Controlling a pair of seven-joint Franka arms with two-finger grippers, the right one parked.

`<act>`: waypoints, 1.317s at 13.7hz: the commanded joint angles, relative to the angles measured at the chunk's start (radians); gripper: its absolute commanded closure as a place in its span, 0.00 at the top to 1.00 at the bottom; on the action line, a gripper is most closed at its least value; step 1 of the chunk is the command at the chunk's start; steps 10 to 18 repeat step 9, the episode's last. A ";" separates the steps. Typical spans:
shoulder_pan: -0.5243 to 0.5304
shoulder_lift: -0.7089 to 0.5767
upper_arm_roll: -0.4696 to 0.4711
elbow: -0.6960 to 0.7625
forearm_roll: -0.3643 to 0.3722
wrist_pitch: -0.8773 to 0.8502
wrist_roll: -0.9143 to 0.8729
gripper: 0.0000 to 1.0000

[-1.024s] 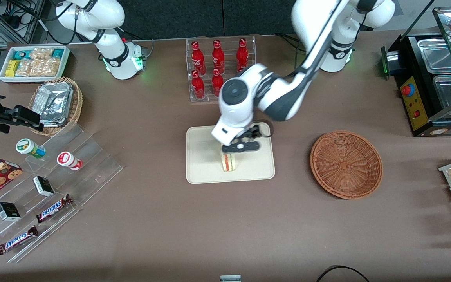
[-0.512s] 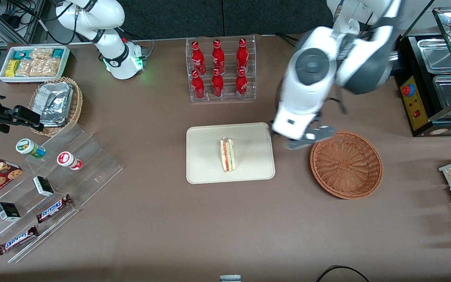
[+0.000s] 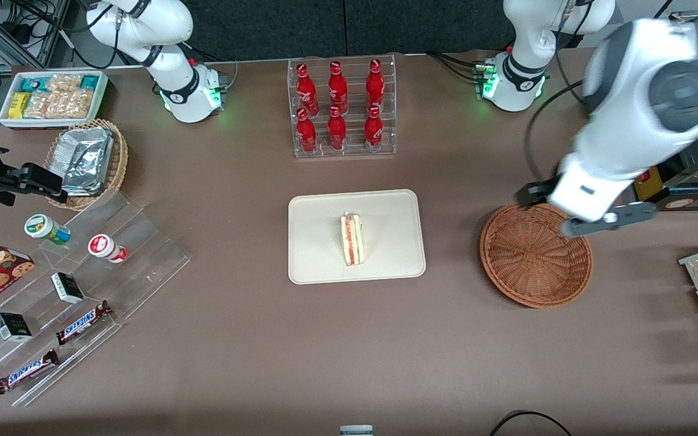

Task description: Place sandwich from basket to tray

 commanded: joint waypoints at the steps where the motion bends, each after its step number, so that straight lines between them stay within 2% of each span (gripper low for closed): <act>1: 0.074 -0.079 -0.010 -0.028 -0.012 -0.075 0.204 0.99; 4: 0.123 -0.104 -0.006 -0.011 -0.012 -0.111 0.253 0.99; 7: 0.166 -0.072 -0.015 0.073 -0.023 -0.141 0.252 0.99; 18: 0.168 -0.072 -0.016 0.072 -0.021 -0.143 0.252 0.99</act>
